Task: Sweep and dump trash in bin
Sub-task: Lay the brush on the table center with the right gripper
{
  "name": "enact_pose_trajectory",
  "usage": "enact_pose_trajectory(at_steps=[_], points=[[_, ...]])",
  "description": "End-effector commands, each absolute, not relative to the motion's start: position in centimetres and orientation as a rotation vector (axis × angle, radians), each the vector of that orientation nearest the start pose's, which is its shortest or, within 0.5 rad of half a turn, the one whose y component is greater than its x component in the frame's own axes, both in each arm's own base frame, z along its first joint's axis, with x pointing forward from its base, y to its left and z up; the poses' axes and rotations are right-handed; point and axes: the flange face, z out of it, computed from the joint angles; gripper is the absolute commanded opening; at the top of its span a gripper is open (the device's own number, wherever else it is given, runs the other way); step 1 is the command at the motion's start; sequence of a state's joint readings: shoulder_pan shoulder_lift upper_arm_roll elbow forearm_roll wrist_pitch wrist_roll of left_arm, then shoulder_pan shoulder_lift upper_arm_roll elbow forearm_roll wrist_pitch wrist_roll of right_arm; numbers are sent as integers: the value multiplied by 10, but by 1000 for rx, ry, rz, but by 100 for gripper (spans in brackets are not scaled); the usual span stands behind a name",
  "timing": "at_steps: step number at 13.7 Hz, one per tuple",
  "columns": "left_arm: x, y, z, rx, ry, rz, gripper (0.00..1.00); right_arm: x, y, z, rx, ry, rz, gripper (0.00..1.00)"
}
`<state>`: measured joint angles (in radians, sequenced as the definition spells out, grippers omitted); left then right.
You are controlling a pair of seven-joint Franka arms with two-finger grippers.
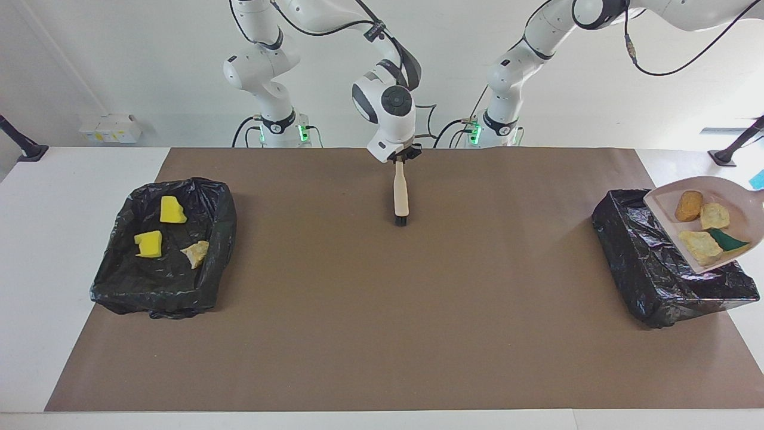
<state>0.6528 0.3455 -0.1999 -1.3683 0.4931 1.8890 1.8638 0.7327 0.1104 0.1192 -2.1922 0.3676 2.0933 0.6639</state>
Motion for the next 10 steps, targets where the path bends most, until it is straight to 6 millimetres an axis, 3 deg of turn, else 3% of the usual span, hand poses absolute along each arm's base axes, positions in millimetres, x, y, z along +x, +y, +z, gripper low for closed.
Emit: enact_pose_trajectory(at_steps=[1, 2, 3, 5, 7, 10], points=[[593, 334, 547, -1987, 1814, 528, 0, 326, 396, 319, -2988, 21, 567, 69], [594, 330, 549, -1951, 1813, 571, 0, 326, 396, 319, -2992, 20, 573, 100], [593, 324, 551, -1919, 1782, 619, 0, 324, 398, 322, -2999, 26, 591, 100], [594, 284, 554, -1827, 1717, 717, 0, 335, 409, 334, -2988, 104, 569, 100], [585, 265, 563, -1732, 1678, 786, 0, 353, 403, 361, -2973, 133, 531, 100], [584, 252, 590, -1620, 1640, 830, 0, 435, 353, 435, -2993, 155, 434, 100]])
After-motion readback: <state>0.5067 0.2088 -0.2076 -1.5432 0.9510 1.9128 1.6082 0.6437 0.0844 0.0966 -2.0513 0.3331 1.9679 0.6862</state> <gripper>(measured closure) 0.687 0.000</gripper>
